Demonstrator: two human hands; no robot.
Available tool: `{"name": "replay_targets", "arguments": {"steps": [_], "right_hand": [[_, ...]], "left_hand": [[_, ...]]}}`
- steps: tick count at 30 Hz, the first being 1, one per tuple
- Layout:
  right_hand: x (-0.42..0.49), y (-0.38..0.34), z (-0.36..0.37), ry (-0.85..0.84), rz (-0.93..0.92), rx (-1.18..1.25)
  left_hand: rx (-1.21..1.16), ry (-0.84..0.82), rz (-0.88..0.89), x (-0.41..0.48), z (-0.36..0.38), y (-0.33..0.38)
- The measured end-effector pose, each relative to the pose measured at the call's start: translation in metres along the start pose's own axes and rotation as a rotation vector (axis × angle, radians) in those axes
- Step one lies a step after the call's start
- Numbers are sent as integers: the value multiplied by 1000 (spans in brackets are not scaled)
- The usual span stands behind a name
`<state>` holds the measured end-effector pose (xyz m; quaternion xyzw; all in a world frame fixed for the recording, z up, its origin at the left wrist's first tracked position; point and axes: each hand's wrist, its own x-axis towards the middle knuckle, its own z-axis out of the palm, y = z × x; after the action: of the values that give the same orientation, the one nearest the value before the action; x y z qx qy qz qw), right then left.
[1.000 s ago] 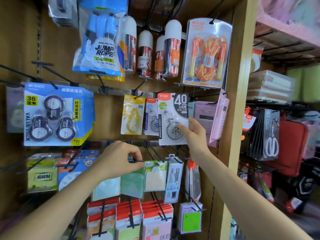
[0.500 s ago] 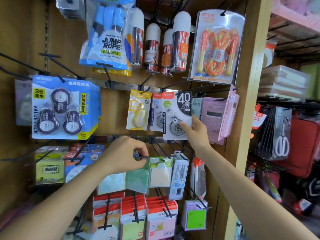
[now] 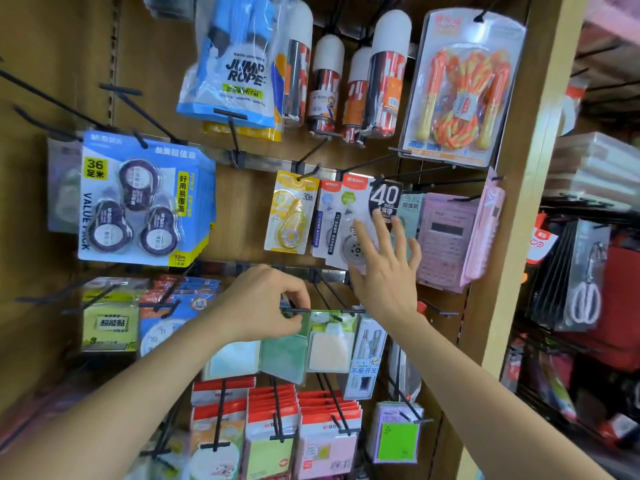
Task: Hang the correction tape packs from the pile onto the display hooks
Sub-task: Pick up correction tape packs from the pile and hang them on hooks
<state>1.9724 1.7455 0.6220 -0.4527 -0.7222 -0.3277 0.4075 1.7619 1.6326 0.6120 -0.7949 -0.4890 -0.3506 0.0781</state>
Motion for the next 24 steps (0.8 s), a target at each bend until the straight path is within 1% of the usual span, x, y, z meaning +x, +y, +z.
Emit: {"name": "replay_targets", "arguments": {"steps": [3, 11, 15, 18, 22, 24], "right_hand": [[18, 1, 9, -88, -47, -56], [66, 14, 38, -450, -67, -99], [81, 21, 41, -561, -75, -98], [86, 25, 39, -678, -76, -124], [78, 20, 32, -760, -64, -67], [65, 13, 22, -771, -76, -37]], "left_hand": [[-3, 0, 9, 0, 1, -1], [1, 8, 3, 1, 2, -4], [60, 8, 25, 2, 4, -7], [97, 11, 37, 3, 5, -6], [121, 4, 18, 3, 5, -5], [133, -5, 16, 3, 5, -5]]}}
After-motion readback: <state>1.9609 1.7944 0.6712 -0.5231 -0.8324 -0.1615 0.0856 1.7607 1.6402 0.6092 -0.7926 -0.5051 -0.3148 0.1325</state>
